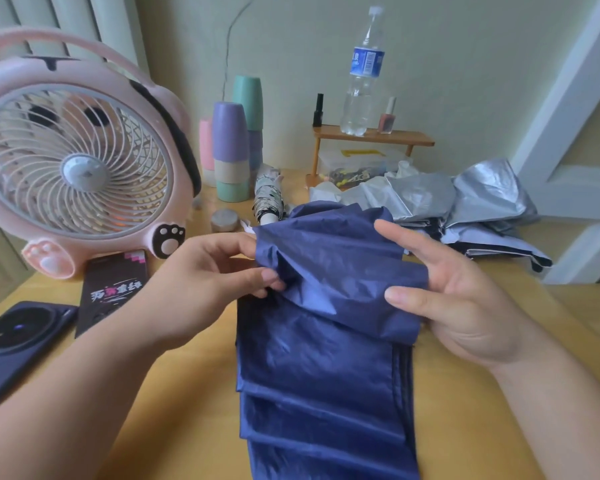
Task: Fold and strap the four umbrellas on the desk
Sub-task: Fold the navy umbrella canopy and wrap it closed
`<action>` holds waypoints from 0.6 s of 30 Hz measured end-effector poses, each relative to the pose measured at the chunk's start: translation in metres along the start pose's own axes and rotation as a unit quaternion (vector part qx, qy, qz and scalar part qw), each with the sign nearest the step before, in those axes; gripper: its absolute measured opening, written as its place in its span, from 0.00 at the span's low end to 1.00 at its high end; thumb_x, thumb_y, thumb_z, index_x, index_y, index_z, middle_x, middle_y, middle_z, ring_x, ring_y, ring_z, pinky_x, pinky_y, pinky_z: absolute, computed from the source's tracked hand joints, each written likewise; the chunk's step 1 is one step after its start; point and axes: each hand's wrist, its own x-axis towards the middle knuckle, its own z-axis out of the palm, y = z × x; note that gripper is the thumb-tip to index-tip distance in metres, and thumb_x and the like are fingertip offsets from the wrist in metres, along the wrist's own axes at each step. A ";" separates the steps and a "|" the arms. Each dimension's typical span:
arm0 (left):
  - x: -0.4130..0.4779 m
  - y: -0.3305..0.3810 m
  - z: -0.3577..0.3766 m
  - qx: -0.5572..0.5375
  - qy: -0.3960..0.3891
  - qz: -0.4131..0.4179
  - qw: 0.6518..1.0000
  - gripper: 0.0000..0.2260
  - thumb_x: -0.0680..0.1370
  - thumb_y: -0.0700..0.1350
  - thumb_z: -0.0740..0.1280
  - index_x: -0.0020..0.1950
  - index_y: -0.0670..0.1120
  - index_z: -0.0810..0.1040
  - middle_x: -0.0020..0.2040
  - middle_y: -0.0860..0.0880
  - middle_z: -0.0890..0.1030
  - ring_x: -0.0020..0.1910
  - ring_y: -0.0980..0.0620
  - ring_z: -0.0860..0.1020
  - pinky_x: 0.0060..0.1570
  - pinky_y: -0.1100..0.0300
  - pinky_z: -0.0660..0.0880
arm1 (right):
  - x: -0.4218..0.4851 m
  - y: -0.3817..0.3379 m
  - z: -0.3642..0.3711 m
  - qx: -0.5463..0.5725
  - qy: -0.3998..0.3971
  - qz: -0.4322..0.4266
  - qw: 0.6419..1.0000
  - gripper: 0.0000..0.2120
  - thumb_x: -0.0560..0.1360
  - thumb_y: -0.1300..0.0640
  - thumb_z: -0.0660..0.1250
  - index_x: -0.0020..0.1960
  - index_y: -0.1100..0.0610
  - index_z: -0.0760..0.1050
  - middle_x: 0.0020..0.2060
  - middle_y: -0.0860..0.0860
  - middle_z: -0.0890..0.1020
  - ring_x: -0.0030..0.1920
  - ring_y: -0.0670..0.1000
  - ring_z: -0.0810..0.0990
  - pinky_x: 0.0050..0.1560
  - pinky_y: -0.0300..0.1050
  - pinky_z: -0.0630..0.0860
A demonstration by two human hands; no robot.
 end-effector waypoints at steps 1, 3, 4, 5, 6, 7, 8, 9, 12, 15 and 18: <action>0.001 -0.001 -0.003 -0.016 -0.012 -0.005 1.000 0.09 0.69 0.38 0.79 0.44 0.37 0.83 0.47 0.38 0.86 0.46 0.46 0.84 0.48 0.59 0.81 | -0.001 -0.002 0.000 -0.003 -0.007 0.008 1.000 0.35 0.67 0.50 0.81 0.72 0.44 0.74 0.66 0.56 0.81 0.68 0.57 0.79 0.68 0.52 0.75; 0.002 -0.002 -0.013 -0.052 -0.039 -0.030 0.997 0.16 0.64 0.42 0.82 0.43 0.37 0.80 0.51 0.37 0.84 0.49 0.42 0.83 0.51 0.57 0.81 | -0.003 -0.006 -0.001 -0.022 -0.007 0.023 0.999 0.31 0.70 0.55 0.79 0.71 0.45 0.76 0.59 0.57 0.85 0.63 0.56 0.82 0.62 0.47 0.78; 0.002 -0.001 -0.016 -0.058 -0.057 -0.045 0.996 0.19 0.62 0.44 0.83 0.43 0.37 0.79 0.51 0.37 0.82 0.50 0.42 0.82 0.52 0.56 0.81 | -0.005 -0.010 -0.001 -0.045 -0.001 0.034 0.998 0.28 0.71 0.60 0.77 0.70 0.48 0.77 0.56 0.57 0.86 0.60 0.54 0.84 0.59 0.44 0.79; 0.001 0.000 -0.019 -0.059 -0.074 -0.060 0.994 0.18 0.62 0.45 0.84 0.43 0.38 0.80 0.49 0.37 0.82 0.49 0.42 0.82 0.53 0.56 0.81 | -0.007 -0.013 -0.003 -0.076 0.003 0.048 0.996 0.28 0.72 0.64 0.74 0.69 0.49 0.77 0.53 0.56 0.87 0.57 0.52 0.85 0.57 0.40 0.79; -0.001 0.002 -0.020 -0.056 -0.087 -0.075 0.992 0.17 0.62 0.44 0.83 0.42 0.39 0.81 0.47 0.38 0.81 0.47 0.43 0.81 0.52 0.57 0.80 | -0.008 -0.016 -0.004 -0.115 0.002 0.062 0.991 0.27 0.71 0.66 0.73 0.68 0.49 0.78 0.52 0.54 0.88 0.54 0.50 0.86 0.55 0.39 0.79; -0.003 0.006 -0.019 -0.051 -0.096 -0.092 0.990 0.15 0.62 0.44 0.81 0.43 0.39 0.82 0.45 0.38 0.81 0.45 0.43 0.81 0.49 0.57 0.80 | -0.009 -0.018 -0.005 -0.159 -0.010 0.078 0.984 0.26 0.72 0.67 0.72 0.66 0.47 0.80 0.51 0.52 0.88 0.53 0.48 0.86 0.55 0.39 0.79; -0.005 0.010 -0.017 -0.042 -0.099 -0.107 0.988 0.16 0.63 0.45 0.79 0.44 0.38 0.82 0.45 0.38 0.81 0.44 0.43 0.81 0.45 0.58 0.79 | -0.010 -0.020 -0.006 -0.196 -0.032 0.100 0.975 0.26 0.73 0.68 0.73 0.64 0.45 0.81 0.52 0.51 0.88 0.53 0.49 0.86 0.55 0.41 0.79; -0.007 0.014 -0.013 -0.028 -0.099 -0.117 0.988 0.19 0.64 0.49 0.77 0.45 0.36 0.81 0.44 0.37 0.81 0.42 0.44 0.81 0.41 0.59 0.77 | -0.011 -0.023 -0.006 -0.215 -0.063 0.124 0.967 0.26 0.73 0.67 0.74 0.64 0.42 0.81 0.52 0.51 0.88 0.54 0.52 0.86 0.56 0.44 0.80; -0.008 0.023 -0.001 0.008 -0.043 -0.140 0.989 0.24 0.65 0.57 0.77 0.40 0.36 0.79 0.33 0.36 0.79 0.29 0.46 0.74 0.28 0.62 0.68 | -0.014 -0.025 -0.006 -0.165 -0.156 0.177 0.958 0.25 0.74 0.66 0.75 0.66 0.46 0.80 0.56 0.55 0.86 0.58 0.56 0.85 0.57 0.43 0.79; -0.007 0.028 0.004 0.024 0.006 -0.174 0.984 0.15 0.65 0.44 0.82 0.35 0.38 0.78 0.28 0.35 0.77 0.24 0.47 0.70 0.23 0.62 0.65 | -0.016 -0.029 -0.006 -0.152 -0.224 0.200 0.942 0.23 0.74 0.63 0.75 0.67 0.50 0.80 0.59 0.55 0.85 0.61 0.56 0.83 0.59 0.43 0.79; -0.007 0.030 0.000 0.040 0.013 -0.195 0.980 0.15 0.60 0.35 0.81 0.37 0.38 0.75 0.26 0.37 0.75 0.20 0.49 0.72 0.20 0.64 0.63 | -0.017 -0.032 -0.008 -0.143 -0.245 0.213 0.935 0.23 0.74 0.61 0.75 0.67 0.49 0.80 0.60 0.55 0.85 0.62 0.56 0.83 0.62 0.49 0.79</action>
